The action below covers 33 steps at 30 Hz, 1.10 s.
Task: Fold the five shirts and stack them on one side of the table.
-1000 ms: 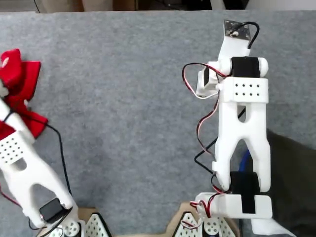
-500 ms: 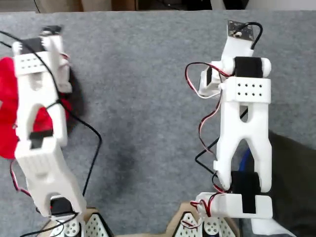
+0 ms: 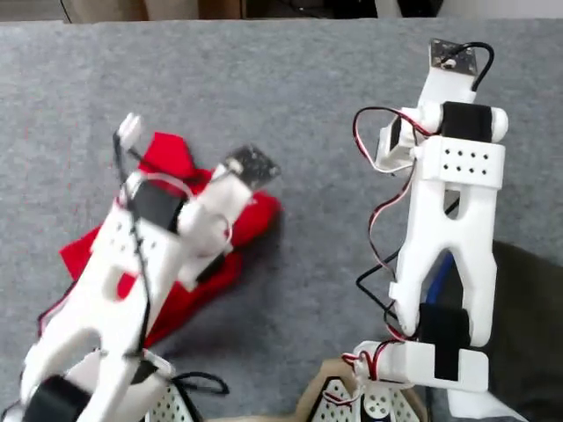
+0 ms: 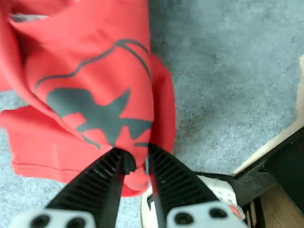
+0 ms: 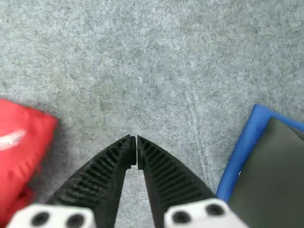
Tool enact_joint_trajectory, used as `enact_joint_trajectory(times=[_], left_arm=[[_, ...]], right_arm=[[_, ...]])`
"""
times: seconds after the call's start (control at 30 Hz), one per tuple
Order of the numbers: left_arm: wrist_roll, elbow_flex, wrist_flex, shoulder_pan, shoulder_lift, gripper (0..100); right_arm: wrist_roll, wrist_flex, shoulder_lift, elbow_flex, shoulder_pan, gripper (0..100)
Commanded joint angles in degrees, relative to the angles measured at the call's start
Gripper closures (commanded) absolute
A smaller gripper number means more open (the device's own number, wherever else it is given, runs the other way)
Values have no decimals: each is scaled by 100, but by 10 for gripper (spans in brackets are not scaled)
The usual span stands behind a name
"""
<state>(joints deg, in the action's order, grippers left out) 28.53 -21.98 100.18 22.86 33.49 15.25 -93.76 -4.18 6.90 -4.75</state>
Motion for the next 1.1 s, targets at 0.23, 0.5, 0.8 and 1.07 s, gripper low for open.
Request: enact_joint_trajectory(times=[0.23,0.5,0.8,1.07], left_arm=[[-695,-97,62,-2444,1578,712],[-273,334,-378,-4818,1604,725],[-1081,-1284,-1873,-6567,954,726],[-1574,-721,-2664,-7015,-1771,764]], right_arm=[[-132,26,-13,708,-110,983],[-334,26,-13,681,189,983],[-334,26,374,655,268,983],[-334,18,752,699,418,983]])
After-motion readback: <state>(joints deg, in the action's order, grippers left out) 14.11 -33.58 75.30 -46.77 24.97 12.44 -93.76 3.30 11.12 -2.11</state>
